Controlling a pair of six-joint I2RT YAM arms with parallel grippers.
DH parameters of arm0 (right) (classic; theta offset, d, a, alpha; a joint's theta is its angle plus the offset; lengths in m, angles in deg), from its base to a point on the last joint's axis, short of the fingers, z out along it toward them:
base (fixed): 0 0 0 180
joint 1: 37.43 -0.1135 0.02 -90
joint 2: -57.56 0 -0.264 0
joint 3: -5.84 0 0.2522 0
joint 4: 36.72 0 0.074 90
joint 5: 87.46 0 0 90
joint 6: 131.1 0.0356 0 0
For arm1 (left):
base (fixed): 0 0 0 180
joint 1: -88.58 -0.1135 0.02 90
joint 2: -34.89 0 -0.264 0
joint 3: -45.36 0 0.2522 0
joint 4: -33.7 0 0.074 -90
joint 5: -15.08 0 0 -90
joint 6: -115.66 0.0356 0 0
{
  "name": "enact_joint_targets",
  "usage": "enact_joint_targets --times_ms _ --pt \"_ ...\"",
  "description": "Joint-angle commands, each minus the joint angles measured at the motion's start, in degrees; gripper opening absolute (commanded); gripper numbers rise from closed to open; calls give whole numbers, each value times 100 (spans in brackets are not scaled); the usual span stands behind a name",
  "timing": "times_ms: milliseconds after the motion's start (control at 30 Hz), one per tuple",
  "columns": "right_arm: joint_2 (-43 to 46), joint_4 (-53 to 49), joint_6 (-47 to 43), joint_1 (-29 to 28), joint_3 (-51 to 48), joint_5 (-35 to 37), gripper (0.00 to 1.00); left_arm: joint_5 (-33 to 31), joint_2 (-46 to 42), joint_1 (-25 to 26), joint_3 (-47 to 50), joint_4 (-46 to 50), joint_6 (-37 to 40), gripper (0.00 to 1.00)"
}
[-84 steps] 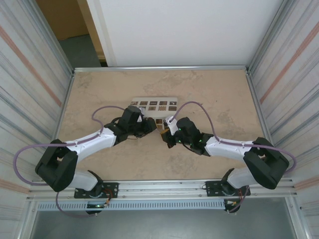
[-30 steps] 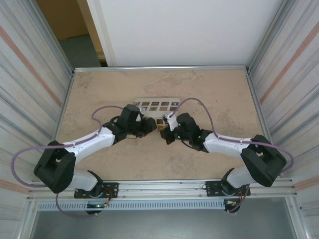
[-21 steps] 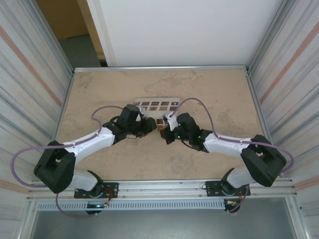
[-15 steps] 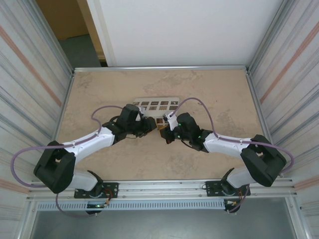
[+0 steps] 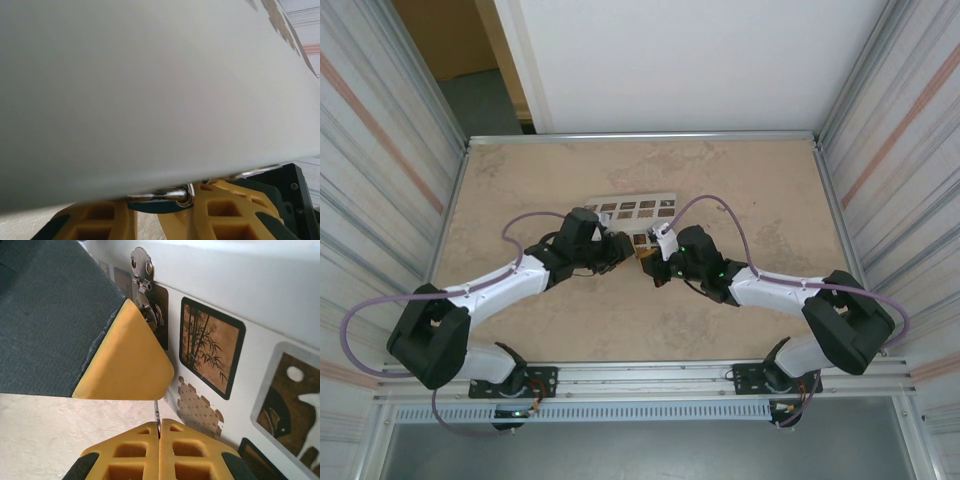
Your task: Unlock the padlock with the key
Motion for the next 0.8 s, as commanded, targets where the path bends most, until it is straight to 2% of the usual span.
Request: enact_joint_targets --times_ms 0,267,467,767 --pt "273 863 -716 -246 355 249 0 443 -74 143 -162 -61 -60 7" --pt "229 978 -1145 -228 295 708 0 473 -116 143 -295 301 11 7" --pt "204 1157 -874 -108 337 136 0 470 -109 151 -283 257 -46 7" --pt "88 1947 -351 -113 452 -69 0 540 5 230 -345 185 -135 7"
